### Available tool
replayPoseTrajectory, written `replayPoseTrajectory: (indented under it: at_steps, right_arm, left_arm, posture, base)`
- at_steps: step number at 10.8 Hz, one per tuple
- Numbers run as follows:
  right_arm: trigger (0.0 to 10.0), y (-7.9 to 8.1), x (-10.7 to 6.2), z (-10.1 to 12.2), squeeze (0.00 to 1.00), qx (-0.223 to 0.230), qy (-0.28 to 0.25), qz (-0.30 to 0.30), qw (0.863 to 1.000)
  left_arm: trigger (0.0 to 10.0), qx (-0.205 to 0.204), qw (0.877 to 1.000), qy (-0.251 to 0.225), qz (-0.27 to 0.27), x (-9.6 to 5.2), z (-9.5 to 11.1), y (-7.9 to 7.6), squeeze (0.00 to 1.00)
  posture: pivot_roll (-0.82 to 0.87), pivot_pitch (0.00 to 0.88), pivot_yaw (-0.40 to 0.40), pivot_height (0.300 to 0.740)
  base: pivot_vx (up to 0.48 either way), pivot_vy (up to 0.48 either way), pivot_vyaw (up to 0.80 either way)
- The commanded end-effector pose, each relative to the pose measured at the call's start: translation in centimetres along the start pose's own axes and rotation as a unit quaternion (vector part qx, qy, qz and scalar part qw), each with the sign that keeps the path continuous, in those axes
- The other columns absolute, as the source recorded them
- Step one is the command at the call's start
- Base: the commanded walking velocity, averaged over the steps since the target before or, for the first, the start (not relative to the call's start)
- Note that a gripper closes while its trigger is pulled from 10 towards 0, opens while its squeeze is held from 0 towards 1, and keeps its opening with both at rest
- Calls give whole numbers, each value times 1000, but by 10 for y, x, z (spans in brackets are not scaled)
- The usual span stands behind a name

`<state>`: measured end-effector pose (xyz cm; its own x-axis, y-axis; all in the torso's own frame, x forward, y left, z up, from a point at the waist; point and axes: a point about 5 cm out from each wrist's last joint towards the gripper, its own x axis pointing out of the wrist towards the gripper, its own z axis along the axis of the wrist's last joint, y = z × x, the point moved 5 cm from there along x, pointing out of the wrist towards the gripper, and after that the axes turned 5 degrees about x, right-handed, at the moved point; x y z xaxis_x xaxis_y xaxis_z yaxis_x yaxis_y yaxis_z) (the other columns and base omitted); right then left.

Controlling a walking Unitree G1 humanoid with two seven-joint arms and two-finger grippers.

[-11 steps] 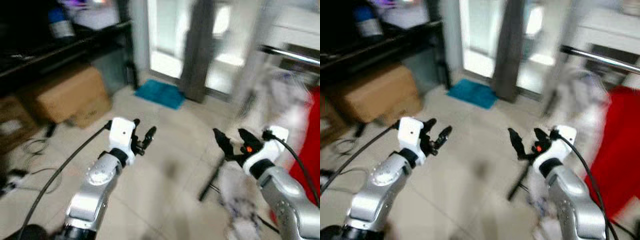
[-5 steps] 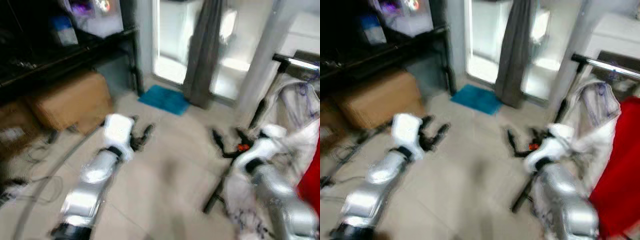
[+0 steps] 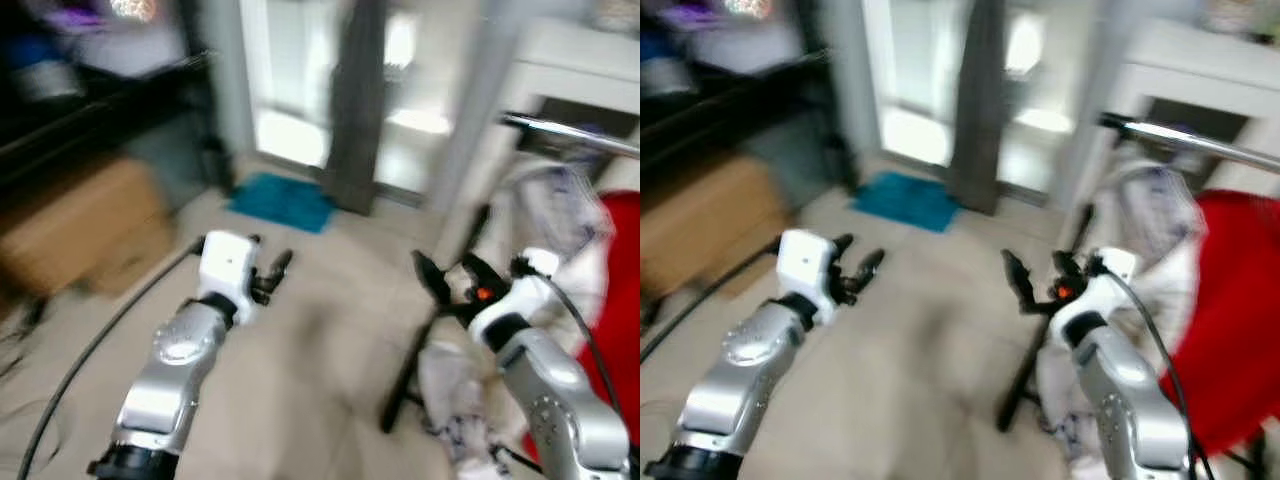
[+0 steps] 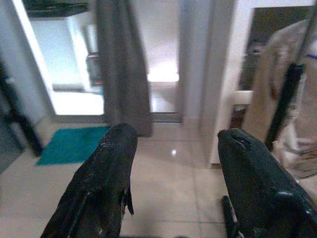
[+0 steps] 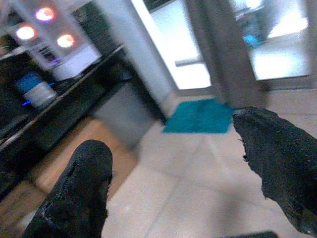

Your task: Hang hanger

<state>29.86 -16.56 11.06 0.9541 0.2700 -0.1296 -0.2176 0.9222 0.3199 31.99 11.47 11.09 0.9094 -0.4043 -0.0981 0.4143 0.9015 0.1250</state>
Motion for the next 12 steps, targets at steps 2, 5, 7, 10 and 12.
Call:
replayPoseTrajectory:
  at_steps: [2,5,7,10,12]
  right_arm:
    - [10000,-11,-8,5,0,-14,-4,-15,1000]
    - [10000,-9,-17,15,0,-22,-27,-3,999]
    - [10000,-3,-24,24,0,-36,-47,19,998]
    - [10000,2,-13,26,0,-63,-46,24,997]
    - [10000,6,-6,27,0,-64,-48,30,996]
  left_arm:
    - [10000,2,1000,-11,-17,4,5,-12,0]
    - [10000,0,999,-14,-29,7,6,-17,0]
    - [10000,-14,999,-15,-28,10,5,-21,0]
    - [10000,-25,999,-28,20,14,10,-9,0]
    - [10000,-26,999,-31,31,13,11,-6,0]
  posture:
    - [5,0,24,740]
    - [-10,0,38,740]
    - [-33,0,53,740]
    - [-29,0,23,740]
    - [-22,0,10,740]
  base:
    - [337,0,-800]
    - [337,0,-533]
    - [161,0,0]
    - [0,-160,267]
    - [0,-480,800]
